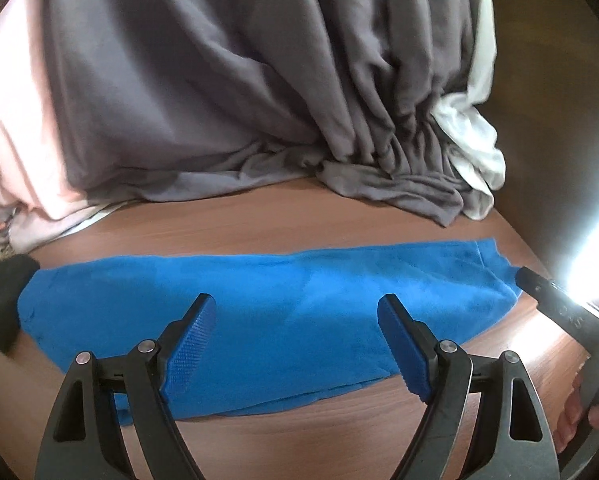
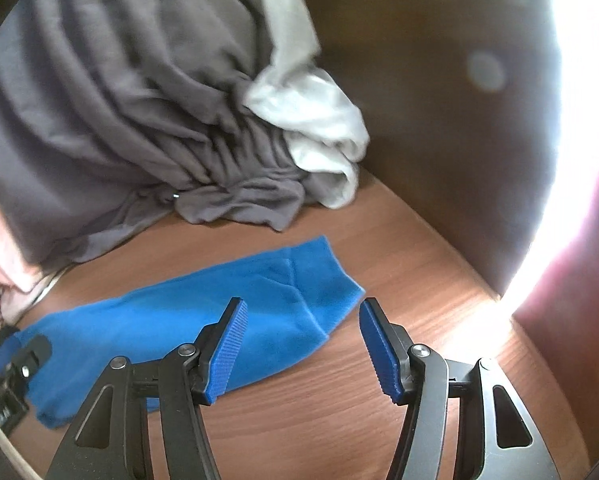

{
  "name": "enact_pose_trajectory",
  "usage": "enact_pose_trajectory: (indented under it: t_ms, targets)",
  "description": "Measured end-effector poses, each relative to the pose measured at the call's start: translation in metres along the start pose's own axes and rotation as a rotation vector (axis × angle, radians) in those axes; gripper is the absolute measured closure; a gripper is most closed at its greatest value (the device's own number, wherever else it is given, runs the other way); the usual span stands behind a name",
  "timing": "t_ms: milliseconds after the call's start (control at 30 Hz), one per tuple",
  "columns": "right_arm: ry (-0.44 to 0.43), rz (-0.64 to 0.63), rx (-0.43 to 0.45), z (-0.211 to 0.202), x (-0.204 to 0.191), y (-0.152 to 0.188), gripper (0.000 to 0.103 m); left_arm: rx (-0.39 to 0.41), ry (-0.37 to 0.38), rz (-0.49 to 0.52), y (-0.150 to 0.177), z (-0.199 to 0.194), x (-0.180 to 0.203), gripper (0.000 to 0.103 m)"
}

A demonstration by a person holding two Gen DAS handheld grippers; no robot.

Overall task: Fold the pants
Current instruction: 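Open both tools and hold them above the straightened blue strip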

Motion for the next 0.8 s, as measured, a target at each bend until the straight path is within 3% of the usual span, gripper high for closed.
enact_pose_trajectory:
  t_ms: [233, 500, 800]
  targets:
    - [0.009, 0.115, -0.080, 0.040, 0.021, 0.004, 0.050, -0.035, -0.002, 0.056, 0.001, 0.020, 0.016, 0.020]
    - [0.007, 0.118, -0.091, 0.058, 0.019, 0.002, 0.057, -0.060, -0.017, 0.052, 0.002, 0.028, 0.015, 0.020]
    - [0.003, 0.043, -0.049, 0.057, 0.005, -0.004, 0.082, -0.065, -0.037, 0.023, 0.003, 0.029, 0.004, 0.020]
Point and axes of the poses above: each gripper's, at about its wrist camera, not at the fingertips, and z roughly the way its jaws point, x to its right, y to its underside, the point moved 2 cm from there along z, roughly the way its jaws point, and after that the axes turned 8 degrees about z, right-handed, at the moved point
